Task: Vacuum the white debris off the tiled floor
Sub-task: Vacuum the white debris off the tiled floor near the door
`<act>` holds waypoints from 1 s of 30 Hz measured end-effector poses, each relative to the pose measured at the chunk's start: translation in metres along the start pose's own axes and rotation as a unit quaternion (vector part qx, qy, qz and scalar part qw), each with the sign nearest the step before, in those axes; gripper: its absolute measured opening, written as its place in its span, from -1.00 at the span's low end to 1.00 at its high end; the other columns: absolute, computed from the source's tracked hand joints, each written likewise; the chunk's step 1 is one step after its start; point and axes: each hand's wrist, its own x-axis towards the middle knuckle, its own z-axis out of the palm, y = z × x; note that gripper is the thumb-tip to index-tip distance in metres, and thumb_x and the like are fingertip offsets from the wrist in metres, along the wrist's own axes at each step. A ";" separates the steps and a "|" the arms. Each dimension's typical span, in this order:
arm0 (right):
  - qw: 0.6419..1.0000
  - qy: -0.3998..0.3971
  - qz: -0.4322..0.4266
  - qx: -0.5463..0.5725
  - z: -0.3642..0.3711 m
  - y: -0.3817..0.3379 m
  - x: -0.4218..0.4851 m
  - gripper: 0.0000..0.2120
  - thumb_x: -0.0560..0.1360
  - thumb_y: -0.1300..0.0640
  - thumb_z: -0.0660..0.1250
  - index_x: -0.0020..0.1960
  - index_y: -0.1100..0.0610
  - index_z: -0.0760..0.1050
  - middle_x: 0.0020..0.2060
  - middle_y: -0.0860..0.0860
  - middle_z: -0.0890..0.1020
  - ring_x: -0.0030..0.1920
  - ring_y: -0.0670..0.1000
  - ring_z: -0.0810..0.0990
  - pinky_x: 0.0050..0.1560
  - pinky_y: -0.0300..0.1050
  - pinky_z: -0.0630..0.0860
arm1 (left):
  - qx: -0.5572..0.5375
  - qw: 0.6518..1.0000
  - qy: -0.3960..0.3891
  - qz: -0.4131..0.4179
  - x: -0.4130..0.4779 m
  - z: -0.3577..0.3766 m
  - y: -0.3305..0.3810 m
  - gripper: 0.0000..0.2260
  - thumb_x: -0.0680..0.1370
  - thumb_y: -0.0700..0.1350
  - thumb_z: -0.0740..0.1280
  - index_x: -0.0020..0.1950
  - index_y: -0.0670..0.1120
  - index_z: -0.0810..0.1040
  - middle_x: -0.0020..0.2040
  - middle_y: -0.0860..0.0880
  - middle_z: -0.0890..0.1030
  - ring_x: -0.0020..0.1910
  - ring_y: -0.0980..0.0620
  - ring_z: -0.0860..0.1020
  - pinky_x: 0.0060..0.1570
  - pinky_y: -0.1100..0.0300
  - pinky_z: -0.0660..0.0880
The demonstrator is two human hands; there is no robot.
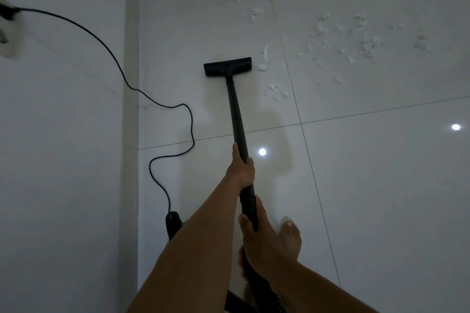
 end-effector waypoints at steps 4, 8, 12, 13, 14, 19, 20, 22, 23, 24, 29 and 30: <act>0.999 -0.046 0.024 -0.016 -0.040 -0.052 -0.009 -0.47 0.76 0.03 -0.01 0.64 -0.10 -0.18 0.26 -0.07 0.52 0.06 -0.19 0.54 -0.51 -0.65 0.19 | -0.013 1.000 0.004 -0.005 0.016 -0.006 0.028 -0.38 0.71 0.02 0.08 0.61 0.22 -0.27 0.47 -0.15 0.38 0.20 -0.18 0.53 0.29 -0.14 0.48; 0.999 -0.047 -0.007 -0.006 -0.040 -0.036 0.023 -0.38 0.73 0.00 0.09 0.63 -0.19 -0.21 0.11 -0.09 0.42 -0.01 -0.08 0.48 0.01 -0.31 0.49 | -0.017 1.000 0.004 -0.012 0.023 -0.012 0.054 -0.39 0.71 0.02 0.08 0.61 0.21 -0.27 0.50 -0.13 0.35 0.13 -0.12 0.51 0.29 -0.10 0.48; 0.999 -0.030 0.005 0.011 -0.049 -0.045 0.041 -0.39 0.72 -0.03 0.10 0.61 -0.28 -0.19 -0.15 -0.03 0.59 -0.30 -0.07 0.59 -0.27 -0.22 0.60 | -0.022 1.000 0.014 -0.016 0.032 -0.014 0.072 -0.40 0.71 0.01 0.06 0.62 0.19 -0.25 0.52 -0.14 0.33 0.26 -0.16 0.49 0.34 -0.06 0.43; 0.999 -0.030 0.007 0.008 -0.051 -0.047 0.044 -0.38 0.72 -0.03 0.10 0.62 -0.27 -0.19 -0.17 -0.01 0.61 -0.31 -0.08 0.59 -0.32 -0.25 0.58 | -0.027 0.999 0.018 -0.014 0.035 -0.014 0.075 -0.41 0.71 0.01 0.06 0.62 0.19 -0.25 0.52 -0.14 0.33 0.29 -0.17 0.48 0.35 -0.04 0.42; 0.999 -0.031 0.016 -0.001 -0.053 -0.051 0.047 -0.38 0.72 -0.02 0.09 0.62 -0.25 -0.20 -0.11 0.01 0.64 -0.27 -0.07 0.62 -0.36 -0.30 0.55 | -0.031 0.999 0.018 -0.014 0.036 -0.014 0.077 -0.41 0.71 0.02 0.06 0.62 0.19 -0.24 0.52 -0.14 0.34 0.27 -0.16 0.49 0.33 -0.03 0.42; 1.000 -0.008 0.017 -0.023 -0.059 -0.068 0.058 -0.38 0.71 -0.06 0.10 0.64 -0.16 -0.18 0.06 -0.02 0.61 -0.28 -0.16 0.58 -0.27 -0.32 0.56 | -0.050 0.998 0.017 -0.016 0.043 -0.015 0.080 -0.41 0.70 0.05 0.06 0.61 0.23 -0.23 0.42 -0.15 0.44 0.13 -0.12 0.55 0.26 -0.02 0.48; 1.000 -0.008 0.015 -0.014 -0.061 -0.072 0.061 -0.38 0.71 -0.07 0.11 0.64 -0.16 -0.17 -0.02 -0.04 0.58 -0.30 -0.17 0.55 -0.29 -0.34 0.52 | -0.048 0.999 0.017 -0.018 0.046 -0.017 0.083 -0.41 0.70 0.06 0.07 0.61 0.23 -0.24 0.39 -0.15 0.47 0.13 -0.14 0.57 0.25 -0.04 0.50; 1.000 -0.016 0.020 -0.009 -0.066 -0.082 0.067 -0.37 0.70 -0.11 0.09 0.63 -0.24 -0.20 -0.10 -0.06 0.54 -0.27 -0.11 0.58 -0.16 -0.19 0.59 | -0.042 0.999 0.024 -0.017 0.054 -0.023 0.092 -0.40 0.70 0.06 0.07 0.61 0.23 -0.24 0.36 -0.16 0.50 0.13 -0.15 0.58 0.23 -0.04 0.52; 0.999 -0.021 0.024 -0.006 -0.068 -0.088 0.071 -0.38 0.70 -0.11 0.09 0.62 -0.26 -0.19 -0.09 -0.04 0.55 -0.25 -0.08 0.59 -0.09 -0.10 0.62 | -0.039 0.999 0.028 -0.017 0.060 -0.027 0.098 -0.40 0.70 0.05 0.07 0.61 0.21 -0.24 0.37 -0.16 0.49 0.14 -0.15 0.58 0.22 -0.02 0.51; 0.999 -0.025 0.020 0.000 -0.069 -0.097 0.074 -0.40 0.71 -0.10 0.09 0.62 -0.27 -0.17 -0.11 -0.04 0.56 -0.26 -0.07 0.59 -0.09 -0.06 0.63 | -0.034 0.999 0.034 -0.015 0.065 -0.033 0.103 -0.41 0.70 0.05 0.06 0.62 0.21 -0.24 0.38 -0.16 0.48 0.15 -0.15 0.58 0.23 -0.03 0.51; 0.999 -0.024 -0.025 0.021 -0.057 -0.127 0.099 -0.46 0.71 -0.05 0.10 0.62 -0.23 -0.04 -0.15 -0.06 0.60 -0.38 -0.12 0.52 -0.40 -0.31 0.50 | -0.061 0.998 0.028 -0.008 0.094 -0.067 0.115 -0.40 0.68 0.07 0.08 0.59 0.28 -0.23 0.35 -0.17 0.49 -0.01 -0.14 0.58 0.18 -0.17 0.56; 0.999 -0.028 -0.020 0.030 -0.054 -0.131 0.104 -0.47 0.72 -0.03 0.10 0.60 -0.24 -0.03 -0.15 -0.02 0.61 -0.35 -0.08 0.53 -0.35 -0.25 0.53 | -0.070 0.997 0.026 -0.010 0.097 -0.073 0.115 -0.40 0.69 0.06 0.08 0.59 0.29 -0.22 0.33 -0.18 0.50 -0.08 -0.09 0.55 0.15 -0.17 0.58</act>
